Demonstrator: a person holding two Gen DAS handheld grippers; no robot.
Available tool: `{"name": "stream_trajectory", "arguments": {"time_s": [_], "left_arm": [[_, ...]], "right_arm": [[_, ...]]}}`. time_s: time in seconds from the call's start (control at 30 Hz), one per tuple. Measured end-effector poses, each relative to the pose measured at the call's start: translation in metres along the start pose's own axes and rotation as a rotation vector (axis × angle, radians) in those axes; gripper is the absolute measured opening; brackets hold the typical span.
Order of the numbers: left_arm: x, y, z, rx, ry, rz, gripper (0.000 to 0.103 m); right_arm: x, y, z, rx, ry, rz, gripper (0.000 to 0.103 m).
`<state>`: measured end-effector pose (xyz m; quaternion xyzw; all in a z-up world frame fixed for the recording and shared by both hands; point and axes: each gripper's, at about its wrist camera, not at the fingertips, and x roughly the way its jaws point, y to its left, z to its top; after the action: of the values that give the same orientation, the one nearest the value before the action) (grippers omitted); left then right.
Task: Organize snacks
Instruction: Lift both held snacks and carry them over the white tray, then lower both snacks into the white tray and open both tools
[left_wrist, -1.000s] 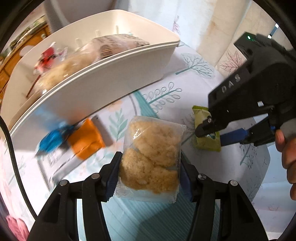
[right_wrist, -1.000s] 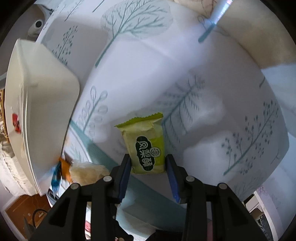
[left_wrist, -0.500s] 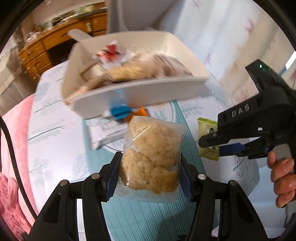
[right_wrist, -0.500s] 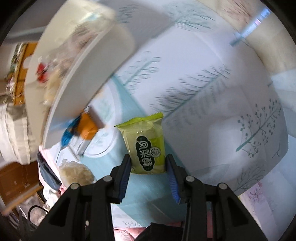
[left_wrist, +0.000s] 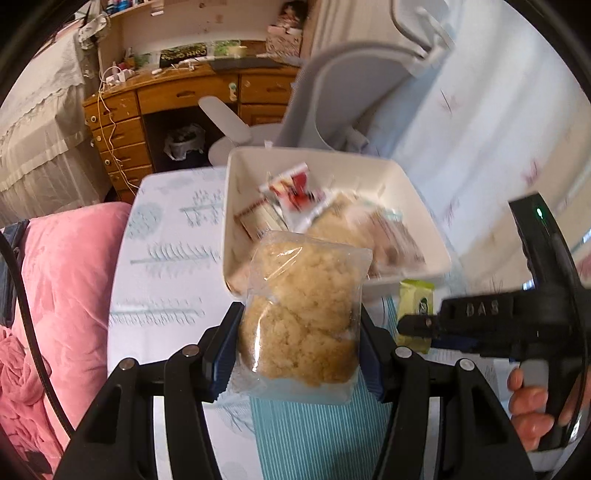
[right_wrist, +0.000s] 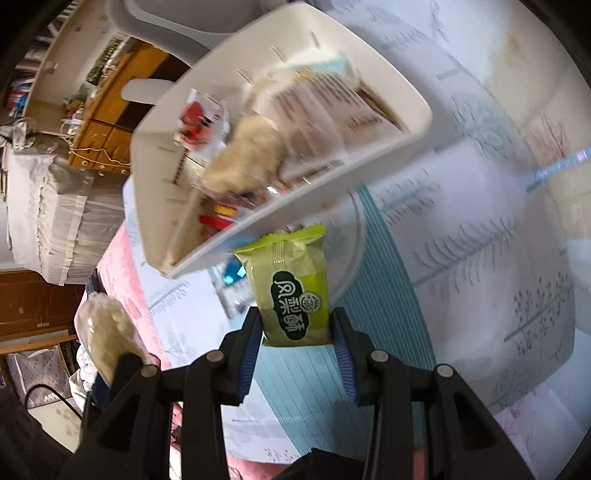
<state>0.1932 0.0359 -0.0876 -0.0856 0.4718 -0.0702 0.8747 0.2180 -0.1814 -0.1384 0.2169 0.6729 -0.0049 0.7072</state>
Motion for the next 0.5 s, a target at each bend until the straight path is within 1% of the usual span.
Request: {"name": "stream_trajectory", "arguments": {"time_s": [0.17, 0.4, 0.5], "left_arm": [[0.007, 0.018, 0.029, -0.013, -0.028, -0.011, 0.056], [0.041, 0.034, 0.067, -0.026, -0.039, -0.052, 0.056], [0.056, 0.037, 0.079, -0.022, -0.041, -0.063, 0.056]], "right_arm": [[-0.01, 0.023, 0.009, -0.057, -0.066, 0.005, 0.038], [-0.005, 0.045, 0.024, -0.133, -0.156, 0.024, 0.038], [-0.002, 0.052, 0.029, -0.161, -0.19, 0.033, 0.038]]}}
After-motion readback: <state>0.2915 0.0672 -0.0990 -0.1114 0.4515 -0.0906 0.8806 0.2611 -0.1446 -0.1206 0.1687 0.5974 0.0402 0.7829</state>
